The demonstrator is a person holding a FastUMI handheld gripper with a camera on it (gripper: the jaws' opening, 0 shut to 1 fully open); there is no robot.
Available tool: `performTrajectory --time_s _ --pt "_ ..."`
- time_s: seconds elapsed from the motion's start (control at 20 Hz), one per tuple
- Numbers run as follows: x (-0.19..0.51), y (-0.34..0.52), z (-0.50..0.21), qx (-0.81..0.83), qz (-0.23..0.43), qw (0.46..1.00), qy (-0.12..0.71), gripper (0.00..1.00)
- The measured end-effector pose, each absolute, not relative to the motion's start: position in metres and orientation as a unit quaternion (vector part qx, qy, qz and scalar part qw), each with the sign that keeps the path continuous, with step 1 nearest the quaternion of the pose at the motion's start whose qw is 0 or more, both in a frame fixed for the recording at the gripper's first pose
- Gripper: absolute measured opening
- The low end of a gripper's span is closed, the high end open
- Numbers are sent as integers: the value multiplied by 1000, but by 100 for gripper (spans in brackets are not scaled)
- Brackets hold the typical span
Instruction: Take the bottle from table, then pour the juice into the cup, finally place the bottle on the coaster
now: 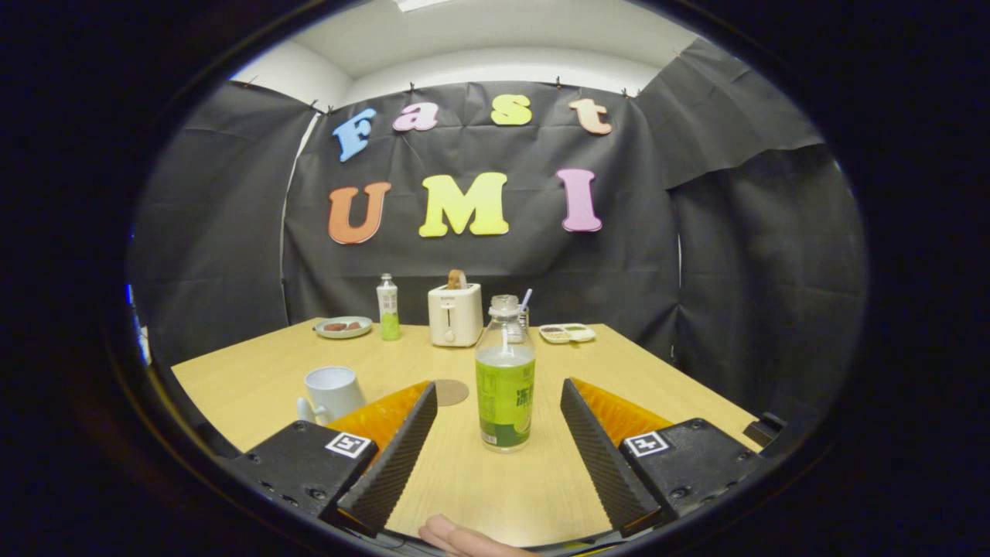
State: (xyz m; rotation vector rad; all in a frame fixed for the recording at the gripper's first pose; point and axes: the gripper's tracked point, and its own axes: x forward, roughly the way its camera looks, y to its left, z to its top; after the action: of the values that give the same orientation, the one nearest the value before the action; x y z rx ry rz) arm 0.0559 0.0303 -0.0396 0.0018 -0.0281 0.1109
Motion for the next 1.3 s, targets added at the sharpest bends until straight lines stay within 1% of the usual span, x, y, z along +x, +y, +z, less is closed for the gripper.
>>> performTrajectory --time_s 0.3,0.55,0.75,0.9,1.05,1.15,1.2,1.25,1.3 --pt "97 42 -50 -31 60 997 -43 100" --pt "141 29 -57 -16 22 999 -35 100" --pt "163 33 -58 -5 29 999 -21 100" --pt "178 42 -54 -27 37 999 -28 100" --pt "191 40 -71 -24 35 999 7 100" --pt "190 33 -69 -1 29 999 14 100" --pt "190 29 -71 6 19 1000 17 92" --pt "186 26 -69 4 18 1000 21 80" --pt "185 26 -68 0 19 1000 20 79"
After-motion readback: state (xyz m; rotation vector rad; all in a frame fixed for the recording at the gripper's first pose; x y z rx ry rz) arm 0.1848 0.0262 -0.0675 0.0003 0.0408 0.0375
